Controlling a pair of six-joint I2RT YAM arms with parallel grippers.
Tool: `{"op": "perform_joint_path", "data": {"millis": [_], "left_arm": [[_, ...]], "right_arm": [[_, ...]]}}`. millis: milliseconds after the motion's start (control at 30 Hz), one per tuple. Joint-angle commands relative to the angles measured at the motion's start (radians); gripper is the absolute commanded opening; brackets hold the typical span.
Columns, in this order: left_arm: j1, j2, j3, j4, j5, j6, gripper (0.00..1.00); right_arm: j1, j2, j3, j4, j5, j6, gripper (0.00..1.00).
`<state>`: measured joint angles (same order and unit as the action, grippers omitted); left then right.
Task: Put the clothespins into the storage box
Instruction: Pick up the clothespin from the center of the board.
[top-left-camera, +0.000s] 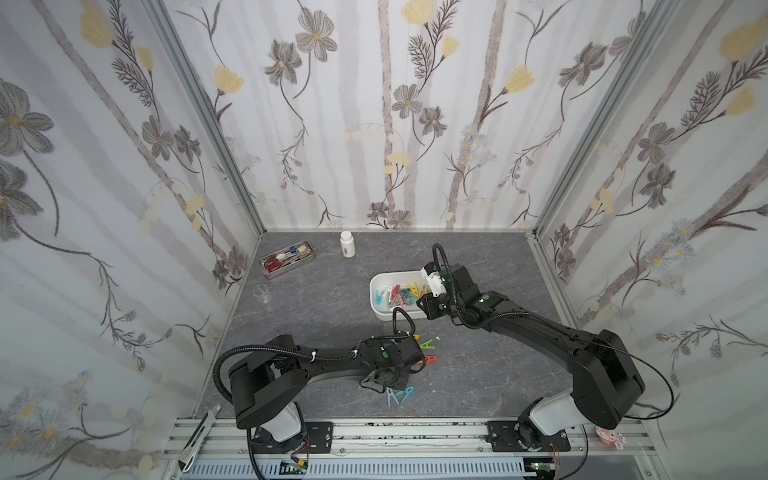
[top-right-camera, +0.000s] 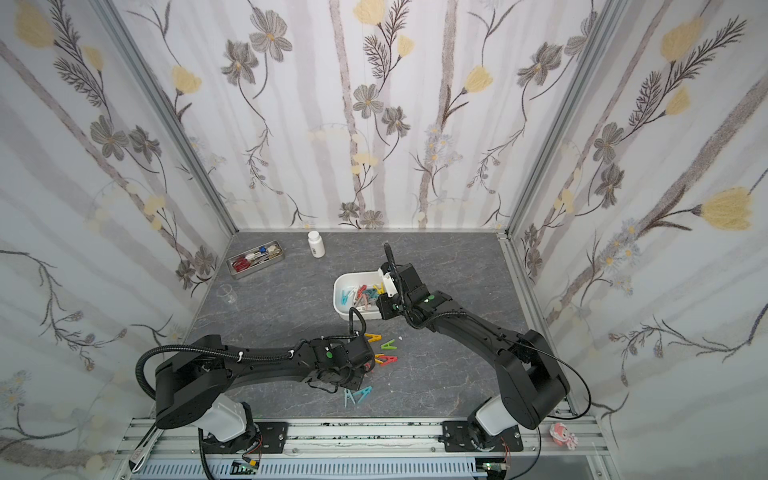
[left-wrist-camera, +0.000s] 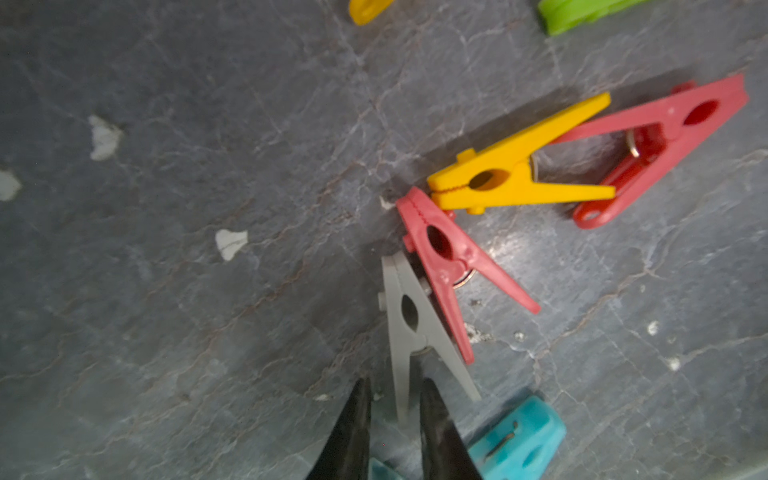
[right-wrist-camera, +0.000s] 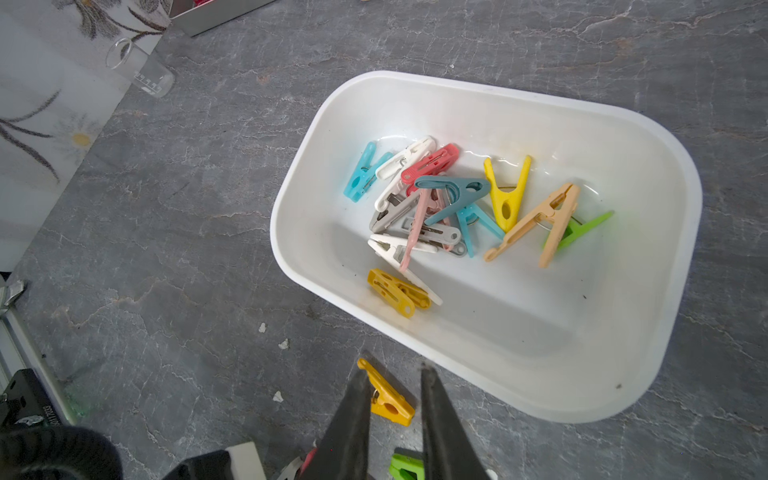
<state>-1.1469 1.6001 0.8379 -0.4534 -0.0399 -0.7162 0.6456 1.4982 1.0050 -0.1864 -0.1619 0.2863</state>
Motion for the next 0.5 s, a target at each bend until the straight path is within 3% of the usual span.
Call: {"op": "perform_joint_path", "data": {"millis": [0, 233, 467], "left_arm": [[-0.005, 0.011, 0.009, -0.01, 0.004, -0.027, 0.19], [-0.007, -0.005, 0.001, -0.017, -0.023, -0.047, 0.09], [-0.004, -0.093, -0.017, -0.004, -0.052, -0.065, 0.07]], "right_arm": [[-0.003, -0.016, -0.011, 0.038, -0.005, -0.003, 0.24], [-0.006, -0.037, -0.031, 0.046, -0.005, 0.002, 0.24], [-0.006, -0.055, -0.04, 0.047, -0.002, 0.008, 0.24]]}}
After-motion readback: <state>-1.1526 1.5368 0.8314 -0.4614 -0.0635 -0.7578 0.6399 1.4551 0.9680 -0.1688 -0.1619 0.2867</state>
